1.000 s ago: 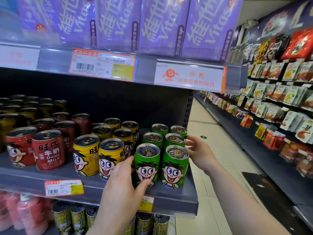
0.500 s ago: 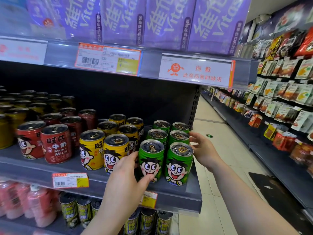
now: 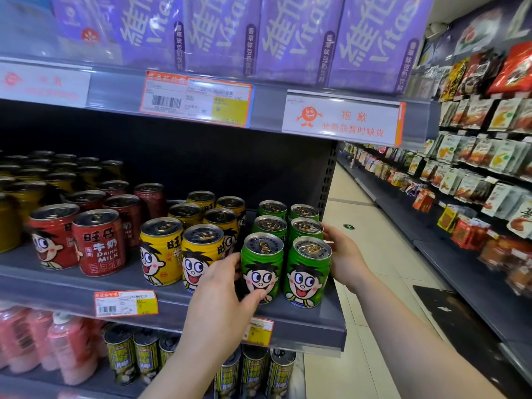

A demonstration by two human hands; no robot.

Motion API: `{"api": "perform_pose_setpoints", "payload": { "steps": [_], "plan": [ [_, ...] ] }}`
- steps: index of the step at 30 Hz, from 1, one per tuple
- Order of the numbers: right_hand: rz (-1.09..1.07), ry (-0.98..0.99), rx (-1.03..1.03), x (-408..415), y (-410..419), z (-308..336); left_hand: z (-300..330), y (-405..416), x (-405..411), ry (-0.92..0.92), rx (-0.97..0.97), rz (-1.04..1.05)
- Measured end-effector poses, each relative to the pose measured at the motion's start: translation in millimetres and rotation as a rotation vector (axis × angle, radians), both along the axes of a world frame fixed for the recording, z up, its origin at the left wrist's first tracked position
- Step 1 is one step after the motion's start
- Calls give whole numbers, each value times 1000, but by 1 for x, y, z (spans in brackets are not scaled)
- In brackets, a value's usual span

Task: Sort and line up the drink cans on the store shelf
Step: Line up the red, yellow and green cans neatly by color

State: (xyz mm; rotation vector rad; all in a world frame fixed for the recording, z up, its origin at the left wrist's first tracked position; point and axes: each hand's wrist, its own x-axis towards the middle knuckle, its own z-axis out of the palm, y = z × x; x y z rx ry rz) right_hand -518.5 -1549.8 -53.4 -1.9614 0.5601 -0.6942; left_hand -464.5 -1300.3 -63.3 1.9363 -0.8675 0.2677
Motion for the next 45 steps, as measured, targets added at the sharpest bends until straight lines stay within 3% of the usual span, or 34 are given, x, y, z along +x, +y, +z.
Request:
{"api": "perform_pose_setpoints", "payload": {
  "steps": [10, 15, 19, 24, 29, 33, 36, 38, 45],
  "plan": [
    [2, 9, -3, -15, 15, -1, 0, 0, 0, -7, 23, -1],
    [-294, -189, 2, -57, 62, 11, 0, 1, 2, -2, 20, -20],
    [-169, -145, 76, -79, 117, 8, 0, 3, 3, 2, 22, -38],
    [-344, -79, -90, -68, 130, 0, 4, 5, 3, -20, 23, -72],
    [-383, -8, -126, -66, 134, -3, 5, 8, 8, -27, 41, -129],
    [-469, -59, -89, -68, 160, -3, 10, 16, 5, 4, 46, -162],
    [-625, -92, -285, -65, 197, -7, 11, 39, 3, 3, -10, -275],
    [-588, -126, -330, -56, 223, -9, 9, 60, 5, -10, -63, -293],
    [-202, -112, -228, -7, 277, -17, 2, 130, 46, 31, -207, 50]
  ]
}}
